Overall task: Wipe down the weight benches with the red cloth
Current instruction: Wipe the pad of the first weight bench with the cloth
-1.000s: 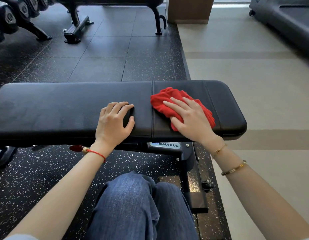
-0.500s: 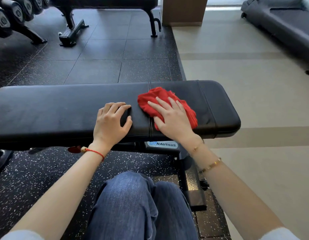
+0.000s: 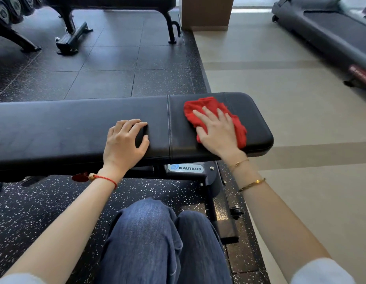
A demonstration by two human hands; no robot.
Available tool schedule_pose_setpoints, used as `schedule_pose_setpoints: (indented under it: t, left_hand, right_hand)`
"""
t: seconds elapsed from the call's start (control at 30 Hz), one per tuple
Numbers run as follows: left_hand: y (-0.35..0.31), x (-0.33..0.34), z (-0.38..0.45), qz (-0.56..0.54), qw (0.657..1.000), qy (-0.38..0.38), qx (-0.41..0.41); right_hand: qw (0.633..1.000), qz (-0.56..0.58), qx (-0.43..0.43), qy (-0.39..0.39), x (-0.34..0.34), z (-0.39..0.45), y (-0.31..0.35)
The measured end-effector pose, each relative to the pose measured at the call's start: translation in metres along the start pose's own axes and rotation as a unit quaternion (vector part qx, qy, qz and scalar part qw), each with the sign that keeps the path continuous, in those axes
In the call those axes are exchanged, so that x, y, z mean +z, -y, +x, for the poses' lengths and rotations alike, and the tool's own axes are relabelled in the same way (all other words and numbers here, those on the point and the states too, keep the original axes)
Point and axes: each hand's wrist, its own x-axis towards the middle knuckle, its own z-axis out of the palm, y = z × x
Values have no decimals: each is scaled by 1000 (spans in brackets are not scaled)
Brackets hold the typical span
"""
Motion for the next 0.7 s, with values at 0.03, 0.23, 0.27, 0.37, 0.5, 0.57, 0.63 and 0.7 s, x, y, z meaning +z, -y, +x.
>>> schedule_pose_setpoints:
  t: [0.03, 0.23, 0.27, 0.37, 0.5, 0.57, 0.63, 0.7]
  left_hand:
    - [0, 0, 0, -1, 1000, 0, 1]
    - [1, 0, 0, -5, 1000, -3, 6]
    - [2, 1, 0, -7, 1000, -7, 5]
    - [2, 2, -1, -10, 1000, -17, 2]
    - [2, 3, 0, -6, 1000, -16, 2]
    - [2, 4, 0, -3, 1000, -16, 3]
    - [2, 4, 1, -3, 1000, -16, 2]
    - [3, 4, 1, 0, 1000, -16, 5]
  right_hand:
    - [1000, 7, -29, 3, 3, -8, 10]
    - [998, 21, -62, -20, 2, -39, -14]
    - [999, 17, -39, -33, 0, -40, -27]
    - [998, 0, 54, -46, -8, -23, -60]
    - [990, 9, 142, -6, -14, 25, -68]
    - [991, 5, 136, 5, -12, 43, -53]
    - [995, -2, 99, 11, -9, 50, -31]
    - [999, 9, 38, 23, -4, 44, -7]
